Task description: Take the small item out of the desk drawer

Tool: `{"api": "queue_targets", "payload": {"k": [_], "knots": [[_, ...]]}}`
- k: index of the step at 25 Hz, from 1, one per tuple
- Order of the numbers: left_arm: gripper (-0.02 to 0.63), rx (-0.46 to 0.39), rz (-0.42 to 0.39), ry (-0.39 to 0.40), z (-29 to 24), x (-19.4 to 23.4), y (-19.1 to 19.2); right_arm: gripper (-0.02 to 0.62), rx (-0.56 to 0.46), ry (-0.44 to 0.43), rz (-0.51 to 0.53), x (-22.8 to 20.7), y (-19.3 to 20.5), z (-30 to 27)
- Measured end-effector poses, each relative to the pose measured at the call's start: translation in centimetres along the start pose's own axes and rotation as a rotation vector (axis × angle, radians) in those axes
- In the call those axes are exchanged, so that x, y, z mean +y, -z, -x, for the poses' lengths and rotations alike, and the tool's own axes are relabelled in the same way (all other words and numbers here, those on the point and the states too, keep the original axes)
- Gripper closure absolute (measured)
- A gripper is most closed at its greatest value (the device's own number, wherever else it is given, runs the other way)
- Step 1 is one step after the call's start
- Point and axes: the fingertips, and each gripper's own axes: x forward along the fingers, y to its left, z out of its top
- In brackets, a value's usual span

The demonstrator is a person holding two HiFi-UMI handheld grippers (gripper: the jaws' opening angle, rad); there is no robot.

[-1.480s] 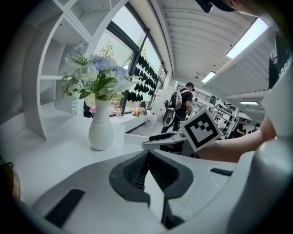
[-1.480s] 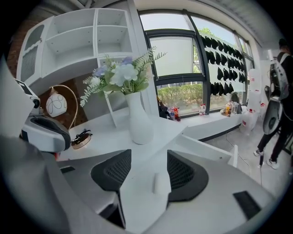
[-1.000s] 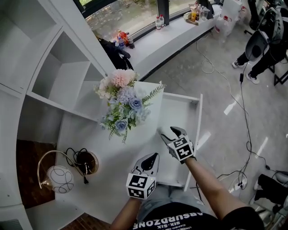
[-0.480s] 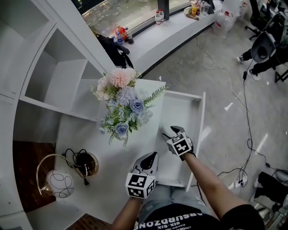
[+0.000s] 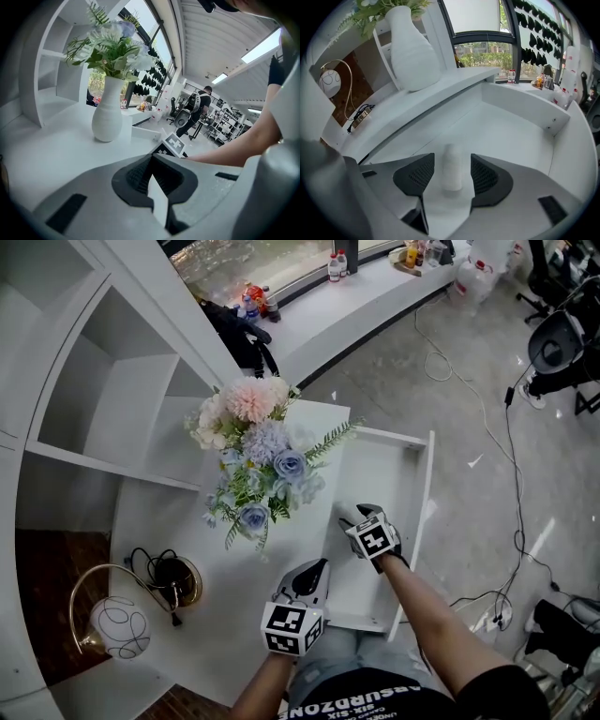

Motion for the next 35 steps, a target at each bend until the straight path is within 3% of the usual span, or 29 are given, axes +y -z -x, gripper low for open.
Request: {"api": "queue_targets", "payload": {"k": [15,23,35], "knots": [[0.600,0.012,0.024,0.002,-0.9,0.6,0.5,0.381,0.112,-0.012,-0.015,-0.7,2.5,-3.0],[0.600,0.015,0.023,0.004,-0.9,0.6,0.6,0.454,0.164,-0.014,0.008,-0.7,3.5,-2.9],[0.600,0.020,0.020,0.005,-0.6,0.4,0.7,0.457,0.128,-0.009,0.050,-0.4,2.0,-1.4]]}}
